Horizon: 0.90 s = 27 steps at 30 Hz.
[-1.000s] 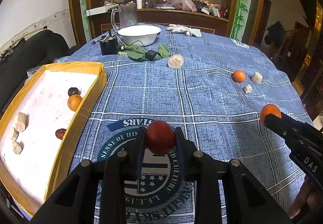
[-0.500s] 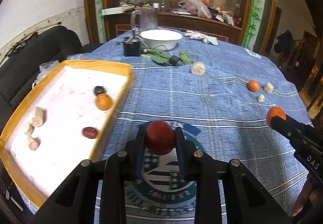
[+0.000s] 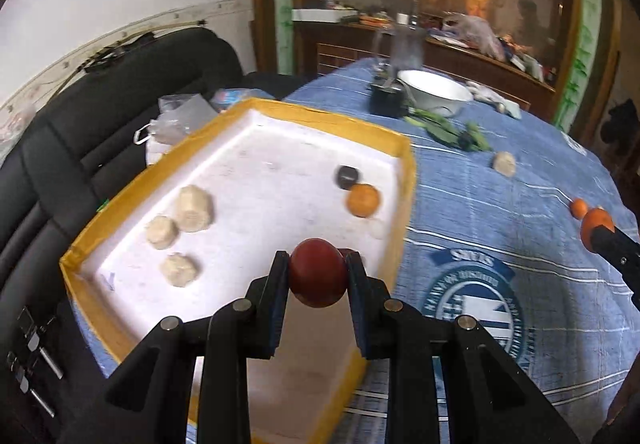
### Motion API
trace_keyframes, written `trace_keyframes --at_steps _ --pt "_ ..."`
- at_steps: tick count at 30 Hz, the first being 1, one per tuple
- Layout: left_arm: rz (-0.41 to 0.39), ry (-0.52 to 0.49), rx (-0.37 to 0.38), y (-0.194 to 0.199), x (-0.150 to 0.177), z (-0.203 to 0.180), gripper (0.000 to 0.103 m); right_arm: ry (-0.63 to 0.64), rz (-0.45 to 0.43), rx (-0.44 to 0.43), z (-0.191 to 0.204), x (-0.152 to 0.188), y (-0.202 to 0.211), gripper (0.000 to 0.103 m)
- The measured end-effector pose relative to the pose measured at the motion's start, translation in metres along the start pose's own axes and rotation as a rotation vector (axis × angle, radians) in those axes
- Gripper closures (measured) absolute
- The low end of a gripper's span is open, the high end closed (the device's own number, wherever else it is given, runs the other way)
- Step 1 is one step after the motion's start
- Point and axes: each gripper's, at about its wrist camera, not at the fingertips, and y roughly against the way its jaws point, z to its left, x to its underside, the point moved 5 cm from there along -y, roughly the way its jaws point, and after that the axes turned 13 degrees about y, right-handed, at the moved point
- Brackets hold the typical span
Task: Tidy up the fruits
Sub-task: 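Carry the orange in the right tool toward the tray while the left tool carries the red fruit, then open the left tool over the tray to drop the red fruit while the right tool drops the orange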
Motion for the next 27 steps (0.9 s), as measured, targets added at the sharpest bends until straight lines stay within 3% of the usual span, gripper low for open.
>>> trace_keyframes --at_steps 15,27 --pt "0.041 0.038 -0.061 -0.024 -0.011 0.035 0.076 0.127 0.002 -0.123 0.079 -0.058 -0.056 0.068" --pt "0.097 0.038 -0.082 -0.045 -0.01 0.049 0.076 0.178 0.05 -0.178 0.107 -0.086 -0.127 0.068"
